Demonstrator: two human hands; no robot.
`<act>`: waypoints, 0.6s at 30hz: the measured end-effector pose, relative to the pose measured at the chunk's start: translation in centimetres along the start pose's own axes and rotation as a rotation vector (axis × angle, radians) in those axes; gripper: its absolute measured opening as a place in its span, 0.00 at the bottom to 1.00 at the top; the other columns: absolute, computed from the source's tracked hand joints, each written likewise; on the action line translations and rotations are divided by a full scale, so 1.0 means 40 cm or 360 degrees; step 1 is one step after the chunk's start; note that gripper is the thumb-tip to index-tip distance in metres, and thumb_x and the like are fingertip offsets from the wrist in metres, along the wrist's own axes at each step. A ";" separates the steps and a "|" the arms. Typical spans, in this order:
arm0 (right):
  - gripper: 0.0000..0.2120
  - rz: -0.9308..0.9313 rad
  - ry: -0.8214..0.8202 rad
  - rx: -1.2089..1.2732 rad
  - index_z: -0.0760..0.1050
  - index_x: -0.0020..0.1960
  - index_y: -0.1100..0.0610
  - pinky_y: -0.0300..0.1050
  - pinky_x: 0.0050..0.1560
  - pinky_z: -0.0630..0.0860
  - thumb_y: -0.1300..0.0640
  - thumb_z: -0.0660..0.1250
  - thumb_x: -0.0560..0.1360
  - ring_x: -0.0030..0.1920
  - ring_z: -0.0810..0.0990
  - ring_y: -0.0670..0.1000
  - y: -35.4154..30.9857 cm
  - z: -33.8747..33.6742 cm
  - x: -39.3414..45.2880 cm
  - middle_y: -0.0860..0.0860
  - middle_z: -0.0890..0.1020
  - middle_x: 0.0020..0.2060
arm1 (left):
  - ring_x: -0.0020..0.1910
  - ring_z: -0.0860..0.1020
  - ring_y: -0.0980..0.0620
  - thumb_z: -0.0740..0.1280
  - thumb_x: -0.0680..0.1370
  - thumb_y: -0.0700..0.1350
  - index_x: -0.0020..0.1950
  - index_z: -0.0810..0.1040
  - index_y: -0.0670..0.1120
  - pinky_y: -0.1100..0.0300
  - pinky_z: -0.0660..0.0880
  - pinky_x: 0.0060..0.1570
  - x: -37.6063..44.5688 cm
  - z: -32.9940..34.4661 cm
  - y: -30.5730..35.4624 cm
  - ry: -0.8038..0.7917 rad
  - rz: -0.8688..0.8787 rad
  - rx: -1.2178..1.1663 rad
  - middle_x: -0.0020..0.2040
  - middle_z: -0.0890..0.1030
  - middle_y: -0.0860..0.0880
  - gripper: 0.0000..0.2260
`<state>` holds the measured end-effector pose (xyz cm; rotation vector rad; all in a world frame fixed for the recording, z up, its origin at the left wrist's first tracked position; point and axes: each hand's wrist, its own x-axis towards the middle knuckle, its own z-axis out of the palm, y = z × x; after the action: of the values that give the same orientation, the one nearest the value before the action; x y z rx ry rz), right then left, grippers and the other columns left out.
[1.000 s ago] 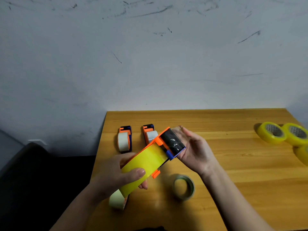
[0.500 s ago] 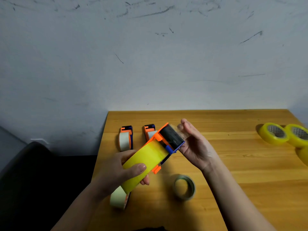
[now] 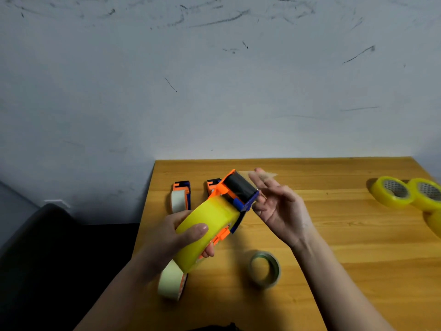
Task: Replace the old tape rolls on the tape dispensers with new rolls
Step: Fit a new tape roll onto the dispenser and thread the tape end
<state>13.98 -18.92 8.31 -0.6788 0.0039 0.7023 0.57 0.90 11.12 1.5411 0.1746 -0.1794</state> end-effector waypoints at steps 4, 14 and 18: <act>0.15 -0.0292 0.0110 -0.0351 0.82 0.53 0.58 0.34 0.29 0.69 0.69 0.67 0.69 0.34 0.78 0.43 0.021 0.005 0.008 0.51 0.83 0.52 | 0.36 0.83 0.48 0.76 0.51 0.67 0.52 0.77 0.42 0.62 0.78 0.34 0.008 0.003 0.001 -0.0002 -0.0025 -0.0025 0.40 0.84 0.39 0.39; 0.09 -0.0677 0.0391 -0.0222 0.77 0.47 0.59 0.37 0.35 0.67 0.57 0.71 0.69 0.30 0.73 0.41 0.040 0.049 0.047 0.42 0.76 0.27 | 0.44 0.83 0.42 0.76 0.53 0.66 0.54 0.78 0.42 0.54 0.80 0.42 0.029 0.009 -0.019 0.0062 -0.0078 -0.0034 0.45 0.84 0.39 0.38; 0.17 -0.0685 0.0247 -0.0254 0.78 0.45 0.58 0.35 0.35 0.70 0.52 0.78 0.61 0.30 0.73 0.41 0.028 0.042 0.043 0.45 0.77 0.29 | 0.50 0.82 0.41 0.76 0.50 0.69 0.58 0.77 0.43 0.46 0.79 0.50 0.030 0.005 -0.025 0.0092 -0.0136 -0.0056 0.50 0.83 0.41 0.44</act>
<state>14.27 -16.32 8.59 -0.8532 -0.0545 0.2365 1.51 0.67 9.89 1.5058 0.2882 -0.1988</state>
